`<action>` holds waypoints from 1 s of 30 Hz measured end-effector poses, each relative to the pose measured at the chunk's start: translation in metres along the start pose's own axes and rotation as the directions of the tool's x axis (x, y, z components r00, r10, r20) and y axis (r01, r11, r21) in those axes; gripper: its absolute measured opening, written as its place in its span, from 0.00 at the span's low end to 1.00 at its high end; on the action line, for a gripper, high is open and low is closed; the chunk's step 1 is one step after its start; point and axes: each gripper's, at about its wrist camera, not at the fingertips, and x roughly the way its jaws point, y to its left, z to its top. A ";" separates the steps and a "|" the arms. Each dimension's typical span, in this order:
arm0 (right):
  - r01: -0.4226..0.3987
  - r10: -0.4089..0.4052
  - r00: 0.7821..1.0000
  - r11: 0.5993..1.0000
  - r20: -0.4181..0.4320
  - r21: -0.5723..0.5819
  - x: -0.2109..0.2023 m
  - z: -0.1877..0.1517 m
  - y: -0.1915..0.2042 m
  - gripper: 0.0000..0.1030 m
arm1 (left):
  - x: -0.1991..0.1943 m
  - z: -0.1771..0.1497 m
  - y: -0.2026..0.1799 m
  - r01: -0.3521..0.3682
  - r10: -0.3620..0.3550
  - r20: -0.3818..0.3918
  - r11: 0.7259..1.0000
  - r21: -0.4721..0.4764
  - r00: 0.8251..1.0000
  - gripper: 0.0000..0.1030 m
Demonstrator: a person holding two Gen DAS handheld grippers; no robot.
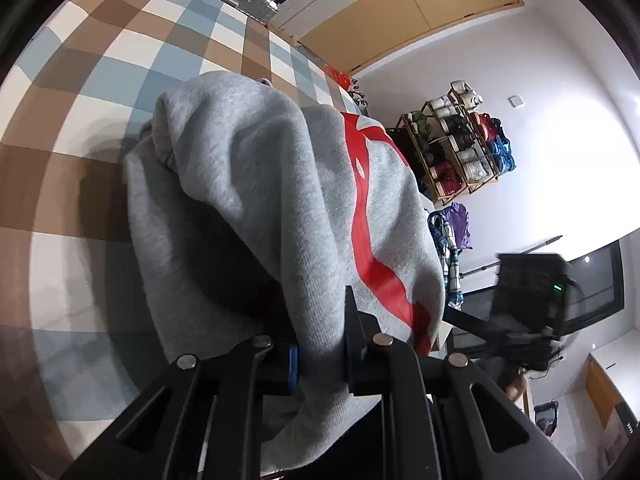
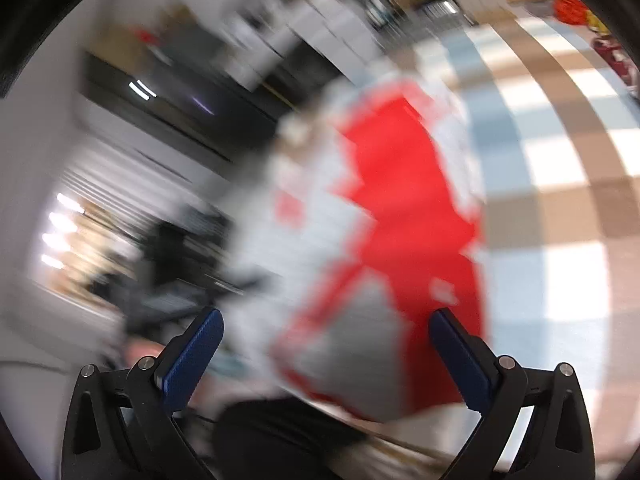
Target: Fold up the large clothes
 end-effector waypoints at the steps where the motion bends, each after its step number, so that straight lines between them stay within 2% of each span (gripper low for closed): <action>1: 0.088 -0.090 0.996 0.995 -0.028 -0.043 0.009 -0.001 0.001 1.00 | -0.001 0.001 0.001 0.001 -0.001 0.001 1.000 0.005 1.000 0.11; 2: 0.148 -0.152 0.987 0.985 -0.047 -0.084 0.016 -0.004 0.001 1.00 | -0.001 0.002 0.000 0.000 0.000 -0.003 1.000 0.009 1.000 0.11; 4: 0.116 -0.124 0.989 0.989 -0.084 -0.097 0.025 -0.008 -0.004 1.00 | -0.001 0.005 0.005 -0.012 0.012 -0.016 1.000 0.020 1.000 0.10; 8: 0.184 -0.203 0.976 0.961 -0.078 -0.206 0.025 -0.013 0.001 1.00 | -0.010 0.007 0.011 -0.013 0.014 -0.015 0.999 0.032 1.000 0.10; 10: 0.186 -0.210 0.974 0.958 -0.090 -0.219 0.027 -0.017 -0.001 1.00 | -0.012 0.007 0.013 0.009 -0.008 -0.029 0.999 0.031 1.000 0.10; 13: 0.119 -0.136 0.983 0.984 -0.121 -0.136 0.029 -0.016 -0.013 1.00 | -0.014 -0.005 0.012 0.032 -0.032 -0.023 0.999 -0.019 0.999 0.12; 15: 0.064 -0.072 0.990 0.996 -0.120 -0.062 0.029 -0.013 -0.025 1.00 | -0.010 -0.019 0.013 0.081 -0.086 -0.059 0.994 -0.071 0.995 0.23; 16: 0.029 -0.031 0.993 0.999 -0.110 -0.027 0.028 -0.012 -0.032 1.00 | -0.007 -0.026 0.012 0.108 -0.114 -0.071 0.991 -0.082 0.991 0.38; 17: 0.005 -0.005 0.995 1.000 -0.104 -0.004 0.028 -0.012 -0.036 1.00 | -0.004 -0.037 0.009 0.116 -0.122 -0.076 0.990 -0.077 0.990 0.46; 19: -0.050 0.054 0.995 0.998 -0.087 0.045 0.030 -0.014 -0.046 1.00 | 0.000 -0.050 0.000 0.102 -0.104 -0.065 0.994 -0.041 0.992 0.46; 22: -0.077 0.079 0.996 0.996 -0.046 0.046 0.030 -0.019 -0.051 1.00 | 0.016 -0.059 -0.007 0.034 -0.035 -0.072 0.999 -0.014 0.997 0.52; 25: -0.110 0.110 0.994 0.992 0.001 0.068 0.028 -0.025 -0.059 1.00 | 0.038 -0.065 -0.004 -0.002 -0.004 -0.112 0.999 -0.050 0.994 0.52; 27: -0.113 0.113 0.994 0.991 0.007 0.071 0.029 -0.025 -0.061 1.00 | 0.048 -0.070 -0.007 -0.003 -0.003 -0.136 0.999 -0.047 0.991 0.52; 28: -0.114 0.114 0.994 0.991 0.006 0.068 0.028 -0.025 -0.062 1.00 | 0.049 -0.072 -0.012 -0.018 0.017 -0.124 1.000 -0.013 0.992 0.43; 29: -0.116 0.116 0.993 0.991 0.009 0.067 0.027 -0.025 -0.063 1.00 | 0.048 -0.073 -0.016 -0.042 0.044 -0.106 0.999 0.020 0.993 0.16; 30: -0.120 0.119 0.993 0.990 0.010 0.069 0.027 -0.027 -0.064 1.00 | 0.048 -0.072 -0.019 -0.054 0.058 -0.105 0.997 0.046 0.993 0.09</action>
